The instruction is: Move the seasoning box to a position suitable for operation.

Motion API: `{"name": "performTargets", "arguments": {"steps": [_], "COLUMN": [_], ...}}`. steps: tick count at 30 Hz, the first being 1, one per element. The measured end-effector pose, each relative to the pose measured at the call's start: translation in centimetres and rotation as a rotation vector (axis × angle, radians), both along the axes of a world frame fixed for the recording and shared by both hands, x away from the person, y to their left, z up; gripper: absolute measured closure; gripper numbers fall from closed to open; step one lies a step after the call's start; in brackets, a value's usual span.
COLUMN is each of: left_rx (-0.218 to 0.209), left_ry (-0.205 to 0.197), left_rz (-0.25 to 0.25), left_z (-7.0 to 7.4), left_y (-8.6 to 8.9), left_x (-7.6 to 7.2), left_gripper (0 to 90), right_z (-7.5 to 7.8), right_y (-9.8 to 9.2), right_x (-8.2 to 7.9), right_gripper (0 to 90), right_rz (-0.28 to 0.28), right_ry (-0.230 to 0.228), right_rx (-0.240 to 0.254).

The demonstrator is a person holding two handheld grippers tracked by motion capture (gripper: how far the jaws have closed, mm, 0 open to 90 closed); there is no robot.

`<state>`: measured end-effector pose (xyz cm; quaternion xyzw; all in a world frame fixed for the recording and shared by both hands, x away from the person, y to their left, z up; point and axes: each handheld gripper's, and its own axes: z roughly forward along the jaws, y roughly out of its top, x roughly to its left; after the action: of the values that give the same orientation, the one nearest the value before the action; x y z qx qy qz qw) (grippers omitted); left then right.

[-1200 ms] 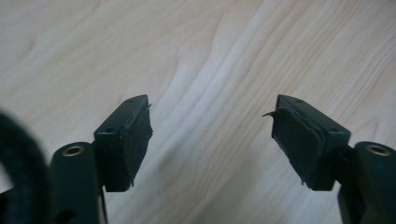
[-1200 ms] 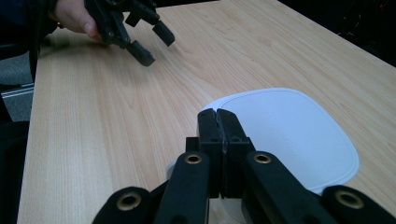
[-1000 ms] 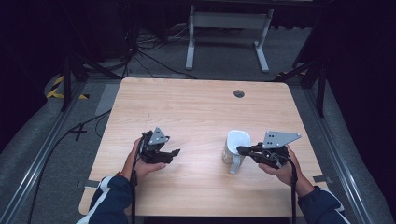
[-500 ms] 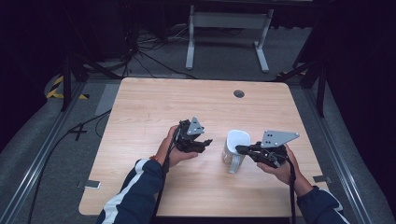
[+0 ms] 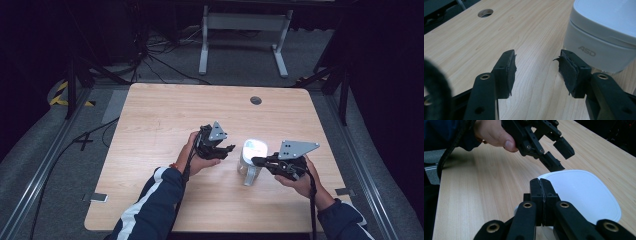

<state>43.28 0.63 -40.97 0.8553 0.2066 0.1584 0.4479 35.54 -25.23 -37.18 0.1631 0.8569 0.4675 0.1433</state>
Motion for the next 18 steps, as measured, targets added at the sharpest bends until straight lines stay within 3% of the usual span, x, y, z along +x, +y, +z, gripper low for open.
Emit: {"name": "performTargets", "arguments": {"steps": [18], "left_rx": [-0.014], "left_ry": [-0.015], "left_rz": [-0.014], "left_z": [1.2], "left_y": [-1.6], "left_x": [0.8], "left_gripper": [45.4], "right_z": [-0.2], "right_y": [0.1], "right_x": [-0.5], "right_gripper": [90.0], "right_rz": [0.035], "right_ry": [-0.011], "right_rx": [-0.013]}}
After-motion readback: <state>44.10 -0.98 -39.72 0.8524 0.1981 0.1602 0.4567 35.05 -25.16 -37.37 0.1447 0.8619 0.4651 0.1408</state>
